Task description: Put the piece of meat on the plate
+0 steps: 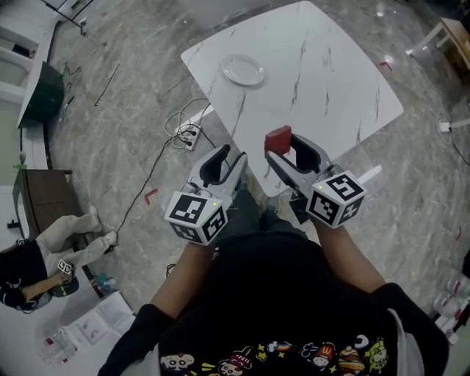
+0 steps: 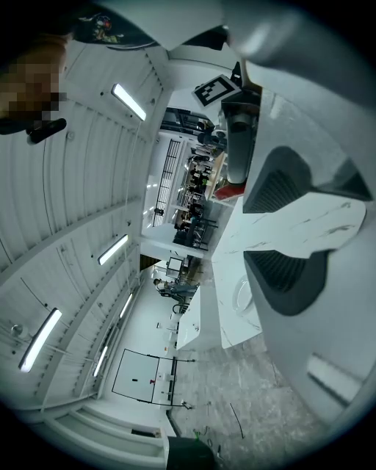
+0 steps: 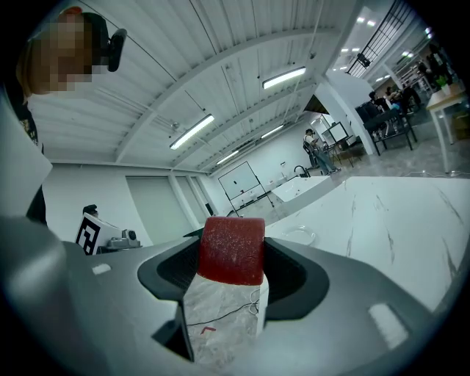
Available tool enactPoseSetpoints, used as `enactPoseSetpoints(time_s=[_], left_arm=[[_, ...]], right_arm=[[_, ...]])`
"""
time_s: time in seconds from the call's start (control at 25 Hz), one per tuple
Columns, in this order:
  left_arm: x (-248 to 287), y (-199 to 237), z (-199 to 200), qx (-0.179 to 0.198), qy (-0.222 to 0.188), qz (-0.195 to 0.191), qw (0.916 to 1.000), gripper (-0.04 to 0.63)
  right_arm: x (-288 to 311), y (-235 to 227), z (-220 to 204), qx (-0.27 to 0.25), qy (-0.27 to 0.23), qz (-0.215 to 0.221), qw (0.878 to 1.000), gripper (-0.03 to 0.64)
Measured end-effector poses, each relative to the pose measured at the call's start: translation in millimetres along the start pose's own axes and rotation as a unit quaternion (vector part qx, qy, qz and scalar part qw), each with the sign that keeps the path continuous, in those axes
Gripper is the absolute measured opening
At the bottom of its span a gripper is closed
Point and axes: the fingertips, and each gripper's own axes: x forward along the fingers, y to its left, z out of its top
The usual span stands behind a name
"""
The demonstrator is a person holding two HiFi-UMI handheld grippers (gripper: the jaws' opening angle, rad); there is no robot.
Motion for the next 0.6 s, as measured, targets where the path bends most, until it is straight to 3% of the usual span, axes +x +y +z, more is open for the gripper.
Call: enactPoseSetpoints(time_s=[0.6], left_arm=[[45.9,61.3,-0.7,-0.029,0.027,-0.028,0.9988,0.273]], right_arm=[[65.5,-38.3,3.2,0.006,0.032,-0.044,0.998,0.295]])
